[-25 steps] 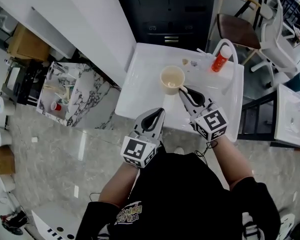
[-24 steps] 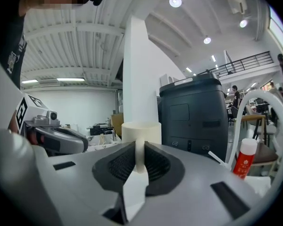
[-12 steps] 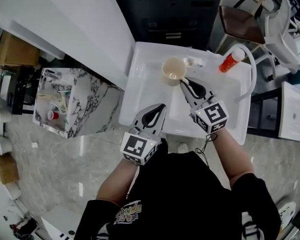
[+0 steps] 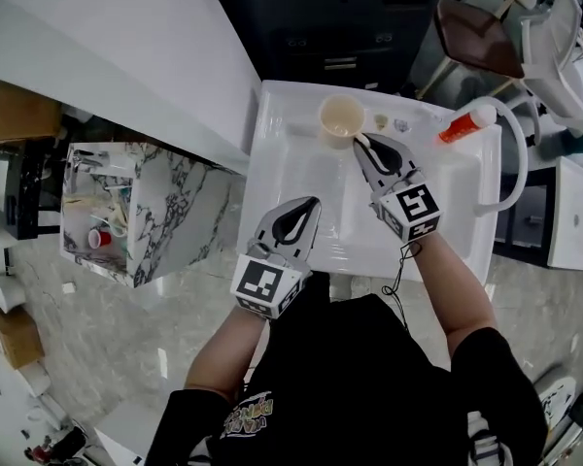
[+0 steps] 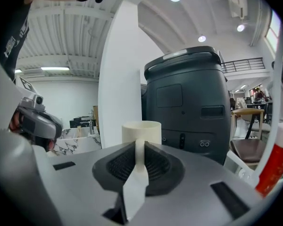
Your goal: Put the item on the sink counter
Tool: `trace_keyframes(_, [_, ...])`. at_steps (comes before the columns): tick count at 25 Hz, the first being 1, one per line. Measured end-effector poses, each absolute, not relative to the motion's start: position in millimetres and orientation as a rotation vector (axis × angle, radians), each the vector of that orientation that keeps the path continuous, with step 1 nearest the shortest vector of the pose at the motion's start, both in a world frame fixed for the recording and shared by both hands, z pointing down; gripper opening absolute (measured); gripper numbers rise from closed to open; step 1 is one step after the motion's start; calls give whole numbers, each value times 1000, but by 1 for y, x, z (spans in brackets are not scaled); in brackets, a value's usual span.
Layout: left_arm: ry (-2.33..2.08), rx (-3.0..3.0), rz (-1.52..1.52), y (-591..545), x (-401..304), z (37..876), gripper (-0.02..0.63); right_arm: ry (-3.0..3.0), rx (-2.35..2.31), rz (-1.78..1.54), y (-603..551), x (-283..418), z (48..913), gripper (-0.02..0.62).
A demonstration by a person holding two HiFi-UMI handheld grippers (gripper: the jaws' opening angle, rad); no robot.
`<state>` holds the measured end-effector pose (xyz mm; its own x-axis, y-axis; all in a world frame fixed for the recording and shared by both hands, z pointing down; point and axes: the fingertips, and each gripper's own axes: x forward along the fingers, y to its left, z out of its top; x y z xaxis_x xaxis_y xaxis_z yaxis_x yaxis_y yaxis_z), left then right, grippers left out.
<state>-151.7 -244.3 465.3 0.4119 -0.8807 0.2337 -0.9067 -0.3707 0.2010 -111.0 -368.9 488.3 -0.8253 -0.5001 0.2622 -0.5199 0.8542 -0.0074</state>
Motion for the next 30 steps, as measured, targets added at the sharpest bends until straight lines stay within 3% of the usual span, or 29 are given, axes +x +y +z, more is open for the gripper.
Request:
trace_keyframes(16, [-1572,2298,146,-260,-194,491,17,-2657,797,140,-435,-145,577,92])
trace_keyframes(30, [-1581,2256,159,-262,-212,508,17,-2646,778,142,-448,-154,605,92])
